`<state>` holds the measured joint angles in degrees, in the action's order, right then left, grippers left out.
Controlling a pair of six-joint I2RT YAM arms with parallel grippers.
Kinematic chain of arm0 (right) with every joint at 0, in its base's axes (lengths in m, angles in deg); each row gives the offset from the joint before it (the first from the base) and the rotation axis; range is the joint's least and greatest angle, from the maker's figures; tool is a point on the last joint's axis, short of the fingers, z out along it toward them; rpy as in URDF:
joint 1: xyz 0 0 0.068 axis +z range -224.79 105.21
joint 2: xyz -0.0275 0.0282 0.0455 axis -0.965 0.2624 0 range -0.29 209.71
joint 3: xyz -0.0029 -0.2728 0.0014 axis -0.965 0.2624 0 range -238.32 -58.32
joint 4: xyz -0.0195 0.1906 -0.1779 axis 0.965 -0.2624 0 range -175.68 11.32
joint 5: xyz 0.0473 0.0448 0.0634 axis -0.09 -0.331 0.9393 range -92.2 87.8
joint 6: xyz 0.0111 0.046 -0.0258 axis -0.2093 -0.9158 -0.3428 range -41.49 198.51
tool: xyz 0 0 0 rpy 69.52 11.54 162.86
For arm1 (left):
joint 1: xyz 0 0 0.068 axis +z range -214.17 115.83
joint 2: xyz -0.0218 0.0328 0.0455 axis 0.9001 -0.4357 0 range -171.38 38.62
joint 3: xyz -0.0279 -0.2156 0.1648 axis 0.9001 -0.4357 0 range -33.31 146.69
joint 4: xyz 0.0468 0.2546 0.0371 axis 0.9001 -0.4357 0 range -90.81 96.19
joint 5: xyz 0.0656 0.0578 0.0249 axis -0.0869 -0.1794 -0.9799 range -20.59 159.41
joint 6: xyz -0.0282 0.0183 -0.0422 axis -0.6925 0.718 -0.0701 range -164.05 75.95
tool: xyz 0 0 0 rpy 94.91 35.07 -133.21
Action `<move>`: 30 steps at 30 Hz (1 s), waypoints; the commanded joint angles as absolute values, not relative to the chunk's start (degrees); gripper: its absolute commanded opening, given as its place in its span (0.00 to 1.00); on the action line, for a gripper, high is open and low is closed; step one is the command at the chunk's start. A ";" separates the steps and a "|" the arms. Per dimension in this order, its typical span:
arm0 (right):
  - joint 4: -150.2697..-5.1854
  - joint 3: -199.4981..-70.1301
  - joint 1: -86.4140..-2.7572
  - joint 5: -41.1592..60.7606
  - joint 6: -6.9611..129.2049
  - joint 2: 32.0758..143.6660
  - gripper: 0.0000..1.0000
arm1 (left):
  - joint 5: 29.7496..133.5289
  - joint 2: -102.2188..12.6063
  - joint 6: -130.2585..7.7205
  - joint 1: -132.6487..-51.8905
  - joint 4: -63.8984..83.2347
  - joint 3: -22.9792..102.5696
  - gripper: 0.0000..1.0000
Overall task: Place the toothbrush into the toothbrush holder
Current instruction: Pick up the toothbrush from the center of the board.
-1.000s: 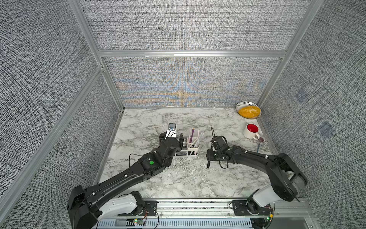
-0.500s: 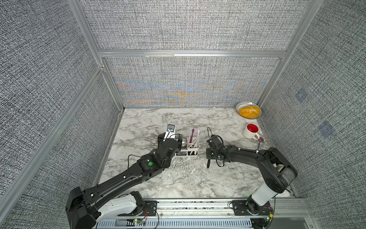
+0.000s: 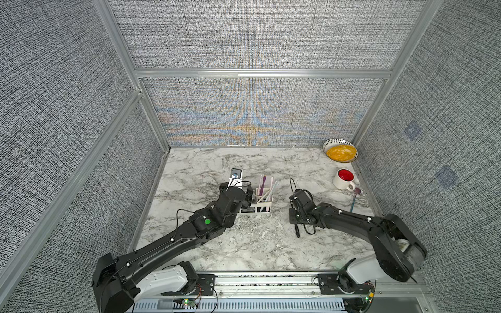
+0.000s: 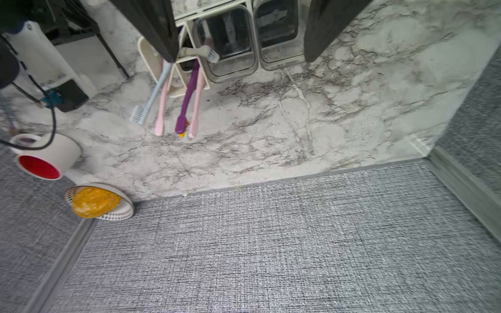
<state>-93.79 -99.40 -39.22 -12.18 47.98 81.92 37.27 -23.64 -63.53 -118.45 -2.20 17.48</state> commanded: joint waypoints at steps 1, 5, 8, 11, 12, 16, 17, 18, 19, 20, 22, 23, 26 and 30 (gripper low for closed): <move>-93.17 -98.27 -39.23 -12.37 48.71 76.50 0.09 | 49.20 -24.19 -69.82 -118.49 2.64 18.08 0.75; -88.19 -94.98 -39.20 -9.35 50.21 67.20 0.09 | 55.97 -28.63 -73.79 -118.49 3.27 21.11 0.75; -83.36 -91.58 -39.11 -6.30 51.53 59.31 0.09 | 59.29 -31.46 -75.77 -118.49 4.38 22.45 0.76; -79.34 -88.62 -39.02 -2.49 53.13 51.53 0.09 | 61.94 -33.22 -77.79 -118.49 6.79 22.77 0.81; -78.02 -87.68 -39.04 -1.26 53.53 48.89 0.09 | 63.10 -34.04 -78.50 -118.49 7.58 23.14 0.82; -74.59 -84.80 -38.93 1.26 53.64 41.33 0.09 | 69.22 -37.72 -80.73 -118.53 9.66 25.52 0.84; -73.90 -84.22 -39.00 1.84 53.60 40.41 0.09 | 70.94 -38.79 -81.40 -118.49 10.68 25.82 0.84; -73.65 -83.98 -38.96 2.34 53.63 38.54 0.09 | 72.42 -39.77 -81.95 -118.49 11.71 25.99 0.84; -73.42 -83.80 -38.93 3.02 53.57 37.69 0.09 | 74.32 -40.86 -82.60 -118.55 12.93 26.26 0.84; -73.27 -83.71 -38.90 3.53 53.48 37.14 0.09 | 76.04 -41.96 -83.25 -118.48 13.99 26.63 0.84; -72.87 -83.48 -38.78 4.41 53.33 36.34 0.09 | 79.16 -43.74 -84.14 -118.51 14.92 27.71 0.84; -72.48 -83.37 -38.82 4.74 53.21 36.02 0.09 | 80.82 -44.54 -84.42 -118.49 15.73 28.23 0.83; -71.57 -83.01 -38.75 5.31 53.02 35.74 0.09 | 84.85 -46.31 -85.33 -118.49 19.51 28.54 0.83; -70.63 -82.95 -38.68 6.52 53.02 36.44 0.09 | 86.99 -48.68 -86.85 -118.49 21.80 29.11 0.81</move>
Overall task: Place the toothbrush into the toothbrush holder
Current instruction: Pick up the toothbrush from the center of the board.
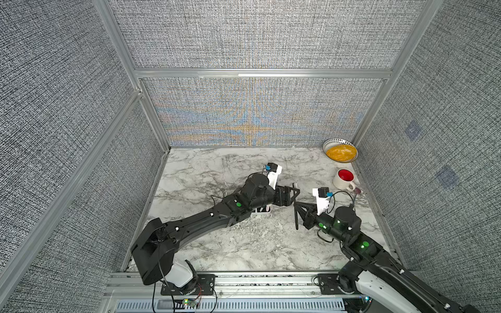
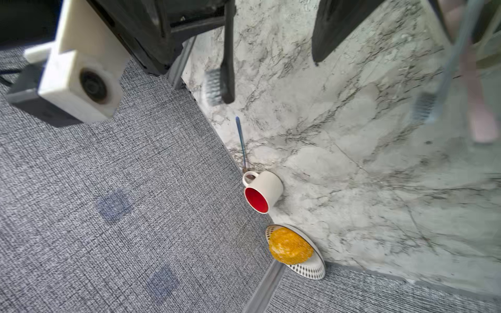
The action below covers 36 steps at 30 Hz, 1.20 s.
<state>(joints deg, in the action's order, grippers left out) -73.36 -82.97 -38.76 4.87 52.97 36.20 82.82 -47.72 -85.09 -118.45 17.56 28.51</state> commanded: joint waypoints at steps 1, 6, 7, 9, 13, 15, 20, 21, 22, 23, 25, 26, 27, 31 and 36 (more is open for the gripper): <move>-70.47 -82.92 -38.67 6.59 52.93 36.53 0.09 | 87.67 -49.37 -86.93 -118.51 22.17 29.34 0.80; -69.71 -82.89 -38.58 6.74 53.02 36.41 0.09 | 90.88 -52.19 -87.35 -118.53 24.06 30.56 0.66; -69.63 -82.91 -38.60 6.84 53.02 36.44 0.09 | 91.03 -52.64 -87.37 -118.56 24.20 30.83 0.62; -69.38 -82.90 -38.58 6.94 53.02 36.44 0.09 | 90.88 -53.26 -87.21 -118.51 24.16 31.03 0.52; -69.16 -82.64 -38.58 7.29 52.93 36.44 0.09 | 90.71 -54.03 -86.79 -118.51 23.89 31.36 0.35; -69.16 -82.55 -38.62 7.21 53.02 36.44 0.09 | 90.59 -54.12 -86.53 -118.57 23.65 31.38 0.27; -69.36 -82.41 -38.60 6.94 53.11 36.58 0.09 | 88.70 -53.28 -84.21 -118.57 20.75 31.74 0.16; -69.35 -82.39 -38.60 6.94 53.11 36.61 0.09 | 88.29 -53.10 -83.74 -118.57 20.25 31.74 0.15; -69.33 -82.40 -38.58 6.86 53.10 36.70 0.09 | 87.91 -52.86 -83.09 -118.57 19.65 31.80 0.14; -69.34 -82.40 -38.59 6.78 53.11 36.84 0.09 | 87.53 -52.63 -82.63 -118.57 19.21 31.82 0.13; -68.99 -82.19 -38.62 6.75 53.11 37.05 0.10 | 86.70 -52.18 -81.71 -118.60 18.22 31.91 0.11; -68.82 -82.18 -38.61 6.72 53.11 37.14 0.10 | 86.44 -52.07 -81.38 -118.65 17.85 31.97 0.11; -68.68 -82.14 -38.61 6.77 53.10 37.28 0.10 | 86.21 -51.87 -81.07 -118.66 17.47 32.07 0.10; -67.96 -82.03 -38.64 6.59 53.11 37.63 0.11 | 85.61 -51.56 -80.35 -118.66 16.65 32.17 0.07; -67.98 -82.12 -38.59 6.60 53.28 37.77 0.11 | 84.89 -51.21 -79.87 -118.75 16.16 32.08 0.04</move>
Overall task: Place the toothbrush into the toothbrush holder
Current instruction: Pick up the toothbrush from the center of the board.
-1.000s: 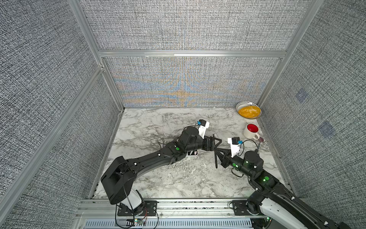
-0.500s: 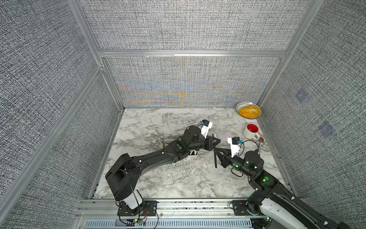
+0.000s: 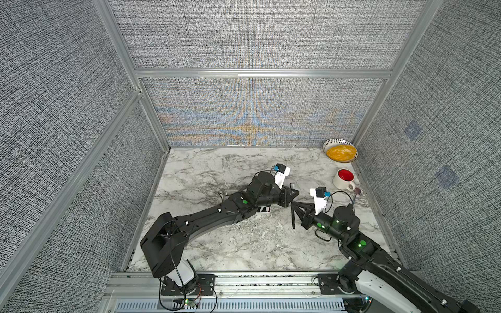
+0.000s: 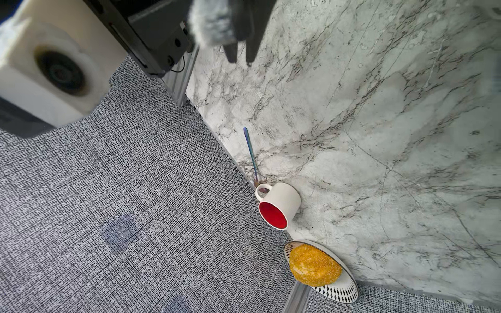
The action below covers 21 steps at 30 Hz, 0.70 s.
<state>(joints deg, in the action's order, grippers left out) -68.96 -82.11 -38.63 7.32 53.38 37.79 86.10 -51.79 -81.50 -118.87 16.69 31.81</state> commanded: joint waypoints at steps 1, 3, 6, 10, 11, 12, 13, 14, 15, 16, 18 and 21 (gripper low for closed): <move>-68.02 -82.06 -38.63 6.62 53.36 37.65 0.12 | 84.70 -51.13 -79.74 -118.75 16.04 32.08 0.04; -68.03 -81.97 -38.65 6.68 53.45 37.51 0.14 | 84.35 -50.86 -79.41 -118.75 15.61 32.17 0.03; -67.85 -81.49 -38.59 6.59 53.65 36.85 0.27 | 83.61 -50.85 -78.36 -118.75 14.10 32.68 0.03; -67.17 -80.81 -38.63 6.33 53.65 35.84 0.39 | 82.52 -50.70 -76.85 -118.75 11.89 33.65 0.02; -67.22 -80.67 -38.59 6.33 53.63 35.71 0.40 | 82.27 -50.73 -76.55 -118.79 11.56 33.88 0.02; -67.33 -80.65 -38.59 6.33 53.72 35.42 0.42 | 81.99 -50.64 -76.20 -118.77 11.16 34.08 0.02; -67.53 -80.61 -38.63 6.25 53.72 35.23 0.44 | 81.54 -50.36 -75.69 -118.75 10.62 34.23 0.02; -67.71 -80.60 -38.59 6.16 53.80 35.05 0.44 | 80.79 -50.16 -75.03 -118.75 9.85 34.48 0.02; -67.92 -80.66 -38.59 6.02 53.89 34.72 0.44 | 79.69 -49.77 -74.06 -118.76 8.75 34.78 0.02; -68.27 -80.72 -38.61 5.82 53.98 34.40 0.44 | 78.34 -49.42 -72.85 -118.75 7.41 35.18 0.02; -68.71 -80.52 -38.58 5.30 54.07 33.63 0.45 | 75.45 -48.59 -70.41 -118.75 5.14 35.89 0.02; -68.78 -80.04 -38.66 4.62 53.99 32.77 0.45 | 68.95 -46.93 -66.67 -118.75 2.97 36.22 0.02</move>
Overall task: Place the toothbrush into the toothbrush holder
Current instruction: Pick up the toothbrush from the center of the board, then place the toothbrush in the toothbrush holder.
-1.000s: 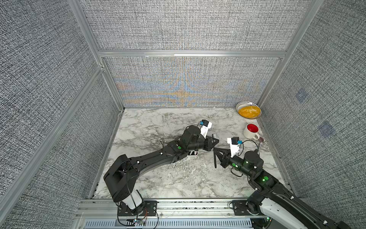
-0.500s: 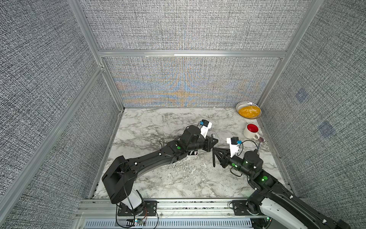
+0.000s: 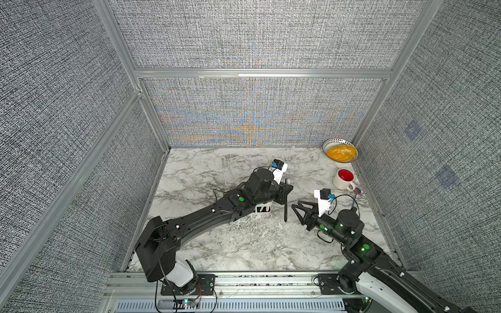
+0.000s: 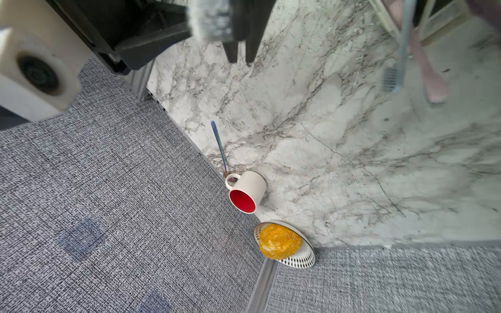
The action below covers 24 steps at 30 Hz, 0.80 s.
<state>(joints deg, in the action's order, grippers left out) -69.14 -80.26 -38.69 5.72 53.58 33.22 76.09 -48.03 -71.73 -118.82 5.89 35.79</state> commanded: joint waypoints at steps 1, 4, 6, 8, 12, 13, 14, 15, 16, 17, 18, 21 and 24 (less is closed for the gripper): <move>-68.81 -79.79 -38.58 4.57 53.94 32.60 0.46 | 66.09 -46.39 -65.88 -118.75 2.70 36.13 0.02; -68.61 -79.29 -38.58 4.70 53.73 32.67 0.46 | 57.54 -45.30 -63.42 -118.69 3.07 35.53 0.02; -68.45 -79.21 -38.65 4.85 53.72 32.80 0.46 | 53.23 -45.15 -61.70 -118.66 4.46 34.95 0.02; -68.47 -79.07 -38.58 4.92 53.72 32.95 0.46 | 50.26 -45.39 -59.38 -118.60 6.21 34.40 0.02; -68.30 -79.07 -38.63 4.92 53.86 33.45 0.46 | 45.42 -46.49 -56.57 -118.41 10.46 33.30 0.02; -68.23 -79.09 -38.59 4.92 53.89 33.59 0.46 | 44.29 -46.72 -56.11 -118.31 11.65 32.88 0.02; -68.18 -79.08 -38.60 4.93 53.90 33.71 0.46 | 43.35 -46.96 -55.92 -118.16 12.78 32.47 0.02; -68.07 -79.03 -38.62 4.92 53.90 33.81 0.46 | 42.77 -47.16 -55.81 -118.03 14.33 31.75 0.02; -68.05 -78.99 -38.58 5.00 53.90 33.89 0.46 | 42.41 -47.31 -55.54 -117.88 15.83 31.12 0.02; -68.04 -78.90 -38.65 5.01 53.94 33.98 0.46 | 42.10 -47.53 -55.55 -117.71 16.95 30.71 0.02; -68.02 -78.89 -38.59 5.01 53.98 33.98 0.46 | 41.73 -47.74 -55.45 -117.55 18.16 30.38 0.02; -68.08 -78.93 -38.61 5.01 54.15 34.24 0.46 | 41.56 -49.15 -55.31 -117.09 20.01 30.50 0.02; -68.21 -79.07 -38.66 5.01 54.25 34.59 0.46 | 42.12 -50.59 -55.32 -116.99 21.38 31.02 0.02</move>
